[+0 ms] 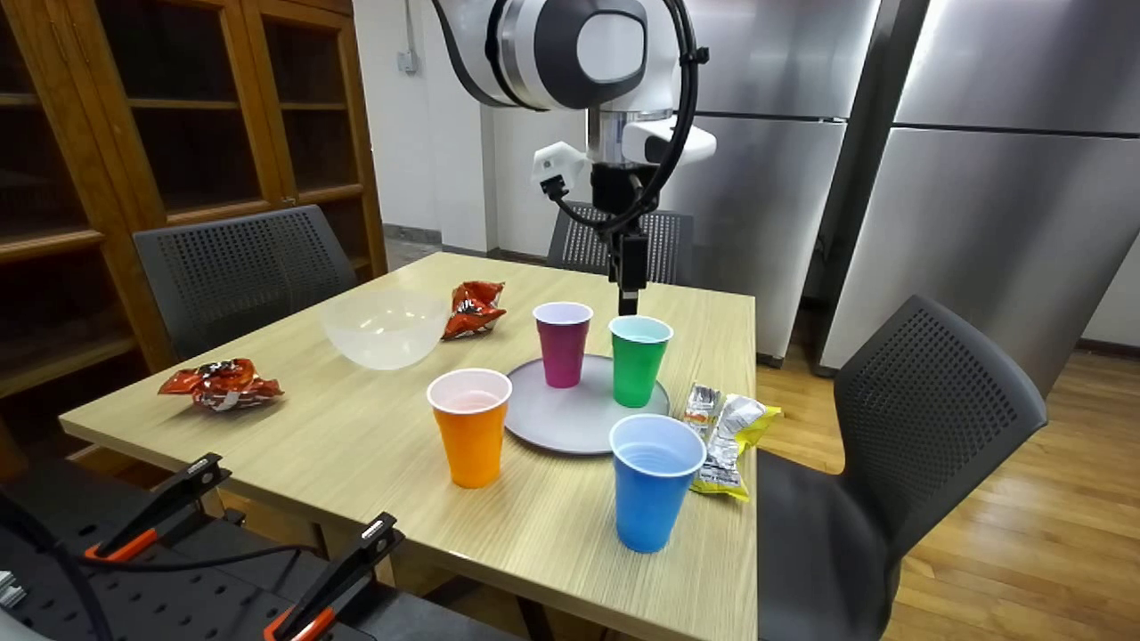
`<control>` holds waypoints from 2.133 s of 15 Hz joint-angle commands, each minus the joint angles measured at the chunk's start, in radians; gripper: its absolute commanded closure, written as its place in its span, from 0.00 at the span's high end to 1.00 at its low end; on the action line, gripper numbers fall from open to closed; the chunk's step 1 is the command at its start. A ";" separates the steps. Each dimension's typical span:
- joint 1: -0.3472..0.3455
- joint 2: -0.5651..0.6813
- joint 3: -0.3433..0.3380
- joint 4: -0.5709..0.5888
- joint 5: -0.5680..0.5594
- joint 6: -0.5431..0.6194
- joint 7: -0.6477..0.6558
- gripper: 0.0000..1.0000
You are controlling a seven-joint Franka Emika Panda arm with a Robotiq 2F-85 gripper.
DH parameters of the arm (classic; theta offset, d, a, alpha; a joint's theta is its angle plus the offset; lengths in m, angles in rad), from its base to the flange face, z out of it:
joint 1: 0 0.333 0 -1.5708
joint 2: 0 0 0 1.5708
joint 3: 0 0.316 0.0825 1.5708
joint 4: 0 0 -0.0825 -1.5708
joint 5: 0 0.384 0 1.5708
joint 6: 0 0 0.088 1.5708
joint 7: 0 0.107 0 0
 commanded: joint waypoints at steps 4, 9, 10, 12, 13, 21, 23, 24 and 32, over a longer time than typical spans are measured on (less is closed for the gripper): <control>-0.018 0.000 0.011 0.002 -0.006 -0.007 0.004 1.00; -0.022 0.011 0.013 0.009 -0.013 -0.007 -0.022 1.00; -0.029 0.015 0.013 0.016 -0.009 -0.013 -0.032 1.00; -0.050 0.018 0.018 0.025 0.007 -0.022 -0.077 1.00; -0.059 0.019 0.018 0.028 0.011 -0.024 -0.097 1.00; -0.111 0.063 -0.012 0.081 -0.045 -0.017 -0.203 1.00; -0.113 0.091 -0.027 0.103 -0.079 -0.012 -0.207 1.00; -0.113 0.105 -0.033 0.113 -0.096 -0.005 -0.208 1.00; -0.126 0.239 -0.053 0.213 -0.138 0.001 -0.217 1.00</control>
